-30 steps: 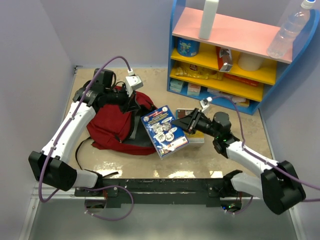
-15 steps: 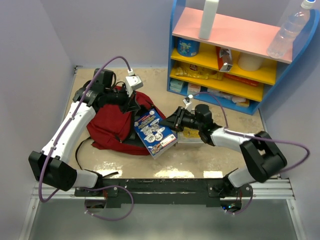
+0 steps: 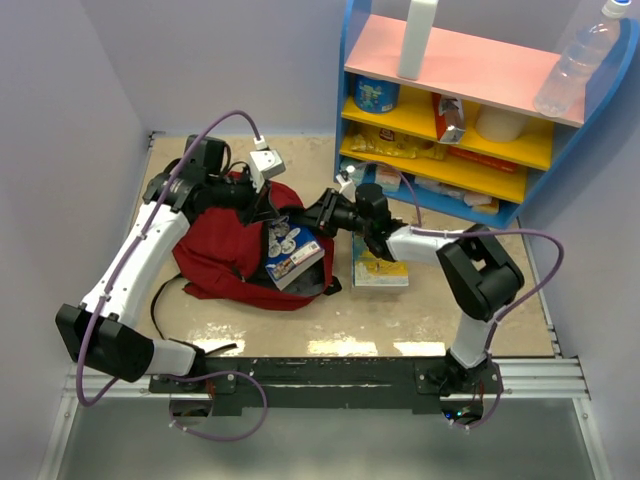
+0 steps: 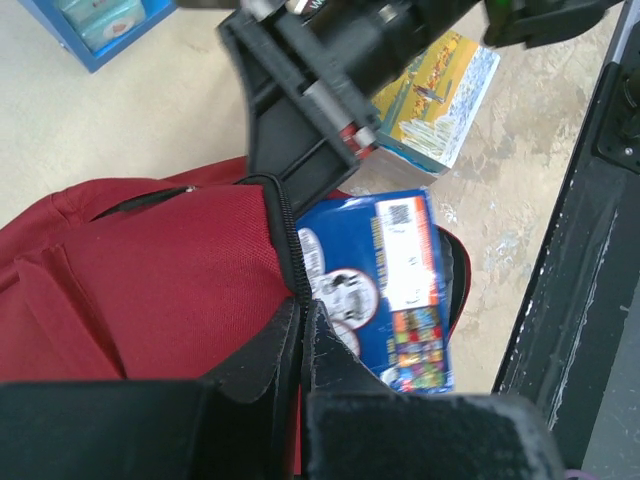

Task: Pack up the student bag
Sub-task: Place the book in the student bag.

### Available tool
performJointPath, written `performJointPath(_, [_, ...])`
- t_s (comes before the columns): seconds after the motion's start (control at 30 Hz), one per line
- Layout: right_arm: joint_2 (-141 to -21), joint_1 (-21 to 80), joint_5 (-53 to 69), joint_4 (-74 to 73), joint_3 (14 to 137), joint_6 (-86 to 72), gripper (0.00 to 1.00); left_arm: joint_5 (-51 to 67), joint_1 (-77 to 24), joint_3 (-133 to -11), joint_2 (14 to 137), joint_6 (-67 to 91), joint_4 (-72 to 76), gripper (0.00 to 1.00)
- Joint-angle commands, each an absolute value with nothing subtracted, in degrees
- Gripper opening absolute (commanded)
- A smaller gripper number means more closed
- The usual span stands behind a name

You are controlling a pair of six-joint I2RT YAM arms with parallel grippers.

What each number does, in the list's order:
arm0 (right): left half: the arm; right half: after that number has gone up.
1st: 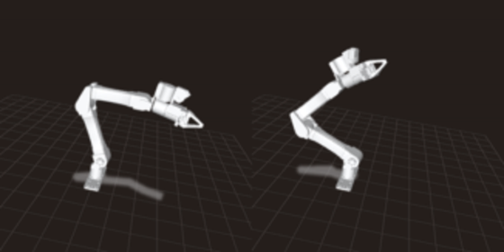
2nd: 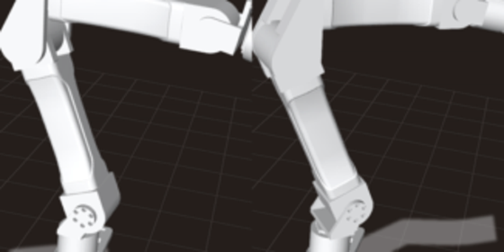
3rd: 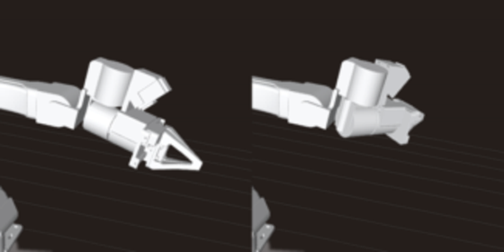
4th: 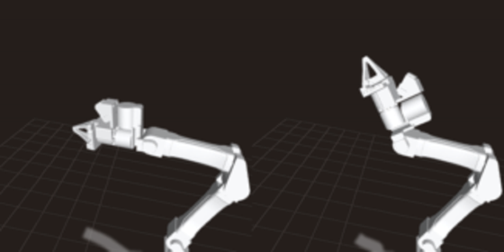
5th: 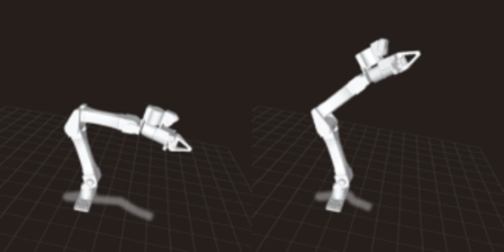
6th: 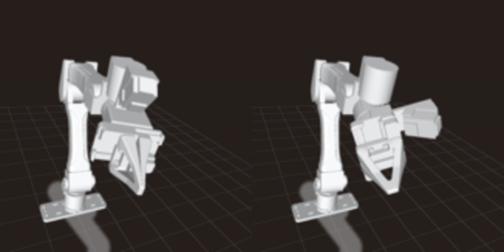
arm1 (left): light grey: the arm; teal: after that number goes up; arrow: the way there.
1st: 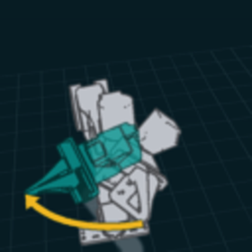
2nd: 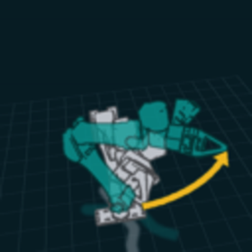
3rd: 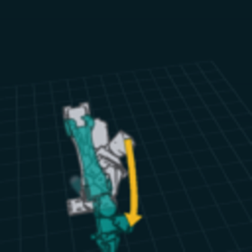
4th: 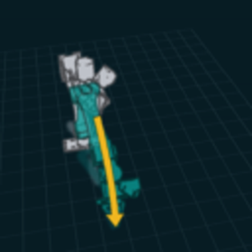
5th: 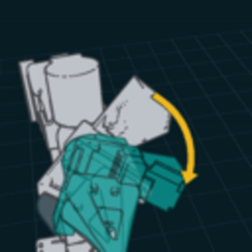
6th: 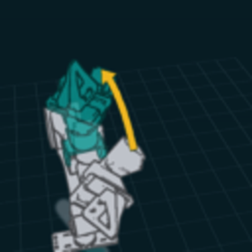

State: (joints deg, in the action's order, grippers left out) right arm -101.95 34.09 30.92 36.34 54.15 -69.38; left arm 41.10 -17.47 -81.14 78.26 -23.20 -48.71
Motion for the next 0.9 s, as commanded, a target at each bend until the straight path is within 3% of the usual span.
performJointPath(0.0, [-105.5, 36.1, 27.1, 41.9, 63.4, -72.2, 0.0, 42.6, -17.5, -84.4, 77.3, -23.6, -49.5, 0.0])
performJointPath(0.23, [-105.7, 41.7, 8.4, 39.8, 62.9, -70.1, 0.0, 41.8, -17.5, -84.8, 76.5, -24.2, -50.5, 0.0])
performJointPath(0.5, [-104.1, 53.3, -28.4, 34.6, 65.0, -67.8, 0.0, 42.0, -17.6, -85.3, 76.2, -24.2, -51.2, 0.0])
performJointPath(0.7, [-107.9, 57.4, -36.3, 32.7, 70.0, -73.6, 0.01, 41.5, -17.5, -84.6, 75.7, -24.8, -51.2, 0.0])
performJointPath(0.77, [-108.9, 57.8, -36.7, 32.2, 71.0, -74.2, 0.12, 41.7, -17.5, -83.9, 75.6, -24.8, -51.0, 0.0])
performJointPath(0.8, [-109.3, 57.9, -36.2, 31.2, 71.5, -73.4, 0.35, 41.8, -17.5, -83.4, 75.5, -24.8, -50.8, 0.0])
performJointPath(0.87, [-108.9, 57.9, -34.8, 28.3, 72.8, -72.7, 0.61, 42.0, -17.5, -83.0, 75.3, -24.8, -50.4, 0.0])
